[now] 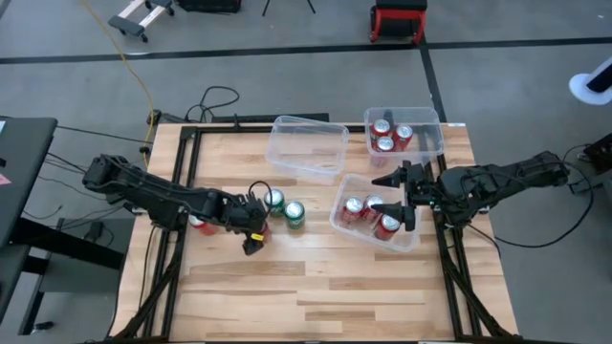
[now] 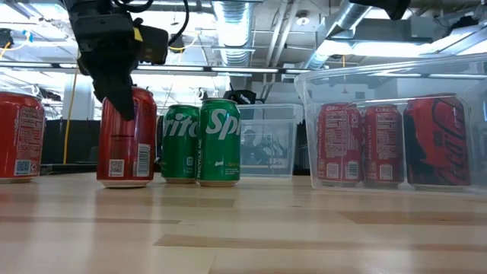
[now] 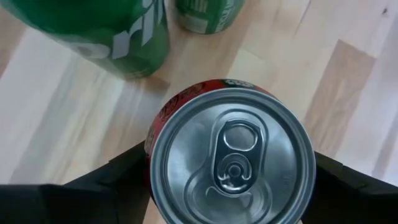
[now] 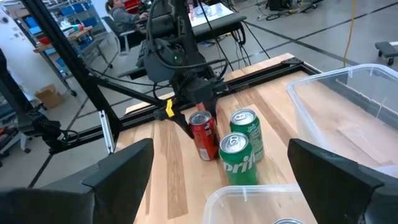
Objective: Sort soda cans
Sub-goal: Put the red-black soda can into the bottom transparent bin
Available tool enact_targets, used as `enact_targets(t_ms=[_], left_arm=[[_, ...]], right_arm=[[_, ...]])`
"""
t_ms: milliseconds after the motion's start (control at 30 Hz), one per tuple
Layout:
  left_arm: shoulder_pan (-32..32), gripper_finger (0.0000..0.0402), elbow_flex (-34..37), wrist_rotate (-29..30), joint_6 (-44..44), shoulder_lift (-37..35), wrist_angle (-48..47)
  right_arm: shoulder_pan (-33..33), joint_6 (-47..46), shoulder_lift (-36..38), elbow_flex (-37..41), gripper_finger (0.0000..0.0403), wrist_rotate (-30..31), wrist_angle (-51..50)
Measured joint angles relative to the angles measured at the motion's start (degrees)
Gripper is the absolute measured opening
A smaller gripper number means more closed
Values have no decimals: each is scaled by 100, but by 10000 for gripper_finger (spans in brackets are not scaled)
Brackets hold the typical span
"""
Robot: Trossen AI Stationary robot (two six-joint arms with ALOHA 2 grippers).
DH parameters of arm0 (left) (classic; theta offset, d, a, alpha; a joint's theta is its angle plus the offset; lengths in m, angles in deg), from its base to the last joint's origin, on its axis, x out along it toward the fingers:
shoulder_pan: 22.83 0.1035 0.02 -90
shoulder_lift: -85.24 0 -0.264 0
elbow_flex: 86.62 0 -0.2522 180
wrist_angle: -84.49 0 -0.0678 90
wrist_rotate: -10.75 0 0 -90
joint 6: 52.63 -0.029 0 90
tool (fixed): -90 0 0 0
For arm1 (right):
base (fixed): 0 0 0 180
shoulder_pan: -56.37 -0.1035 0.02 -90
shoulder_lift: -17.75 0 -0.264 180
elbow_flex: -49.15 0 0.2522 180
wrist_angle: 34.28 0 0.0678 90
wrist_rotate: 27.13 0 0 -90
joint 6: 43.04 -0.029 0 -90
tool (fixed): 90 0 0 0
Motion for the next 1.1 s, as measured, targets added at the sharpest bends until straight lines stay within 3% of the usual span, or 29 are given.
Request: enact_targets(t_ms=[133,333,433,600,700,933,1100], left_arm=[[-4,297,-221,-155,253,26,-90],[-3,297,-1124,53,236,22,-227],[42,297,-1688,224,154,27,-225],[178,297,-2730,517,-454,379,-168],[306,297,-3398,629,-851,806,-112],[716,297,-4969,382,-1662,2287,-162],[964,297,-5993,-9,-2145,3149,-133]], right_arm=[[-56,-55,-100,-9,388,41,-350],[-317,-1000,-534,2,388,571,-1513],[-591,-1191,-697,2,388,702,-1384],[-1054,-684,-732,-1,388,839,-401],[-1387,-356,-637,-2,388,1455,46],[-2025,-243,-313,-4,388,3889,126],[-2384,-238,-73,-4,388,4528,2]])
